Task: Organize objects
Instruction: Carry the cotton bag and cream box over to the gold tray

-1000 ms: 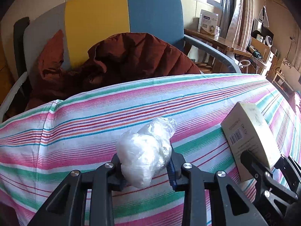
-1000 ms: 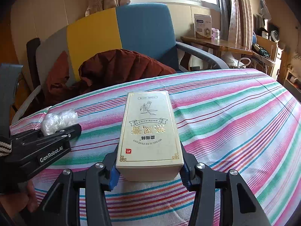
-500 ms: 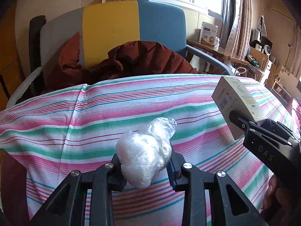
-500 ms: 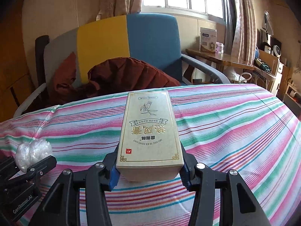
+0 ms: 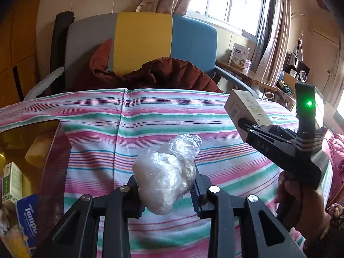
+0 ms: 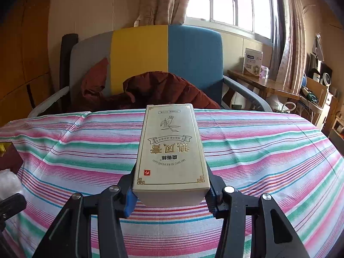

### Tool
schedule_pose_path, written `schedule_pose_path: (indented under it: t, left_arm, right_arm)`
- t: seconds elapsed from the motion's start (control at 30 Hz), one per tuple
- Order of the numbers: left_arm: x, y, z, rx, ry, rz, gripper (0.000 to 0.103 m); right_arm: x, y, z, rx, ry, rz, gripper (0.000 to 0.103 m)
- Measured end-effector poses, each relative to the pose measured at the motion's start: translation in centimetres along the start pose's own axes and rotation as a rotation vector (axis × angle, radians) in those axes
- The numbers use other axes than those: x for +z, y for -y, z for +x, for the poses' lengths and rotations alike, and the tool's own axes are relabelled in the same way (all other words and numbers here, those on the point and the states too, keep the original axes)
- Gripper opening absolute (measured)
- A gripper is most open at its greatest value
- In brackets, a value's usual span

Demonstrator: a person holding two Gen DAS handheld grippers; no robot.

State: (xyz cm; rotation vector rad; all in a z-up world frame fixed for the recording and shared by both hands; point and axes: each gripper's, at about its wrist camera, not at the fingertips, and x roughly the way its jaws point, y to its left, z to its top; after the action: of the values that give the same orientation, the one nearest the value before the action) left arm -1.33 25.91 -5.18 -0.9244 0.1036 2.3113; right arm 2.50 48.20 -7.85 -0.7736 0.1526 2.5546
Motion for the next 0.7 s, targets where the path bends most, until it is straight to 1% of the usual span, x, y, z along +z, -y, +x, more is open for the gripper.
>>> schedule_pose_path:
  t: [0.1, 0.17, 0.3, 0.4, 0.53, 0.63, 0.7]
  left_arm:
    - [-0.2, -1.5, -2.6, -0.001, 0.026, -0.03, 0.033]
    - [-0.3, -2.7, -4.2, 0.009, 0.038, -0.058, 0.033]
    - [-0.6, -5.9, -6.2, 0.041, 0.045, -0.129, 0.033]
    - [-1.0, -8.8, -7.4, 0.073, 0.048, -0.198, 0.033]
    - [-1.9, -12.4, -9.0, 0.125, 0.056, -0.278, 0.033]
    - [-2.7, -15.0, -9.7, 0.172, 0.039, -0.332, 0.033]
    - [-3.5, -16.9, -10.1, 0.191, 0.025, -0.386, 0.033]
  right_arm:
    - [0.0, -0.4, -0.6, 0.027, 0.016, -0.019, 0.052]
    - [-0.2, -0.9, -1.0, 0.064, 0.017, -0.036, 0.052]
    - [-0.6, -2.1, -2.0, 0.099, 0.029, -0.084, 0.052]
    - [-0.9, -2.9, -2.5, 0.109, 0.028, -0.11, 0.052]
    - [-1.2, -3.1, -2.9, 0.111, 0.022, -0.11, 0.052]
    - [-1.4, -3.0, -3.1, 0.112, 0.013, -0.101, 0.052]
    - [-1.4, -3.2, -3.4, 0.113, 0.016, -0.103, 0.052]
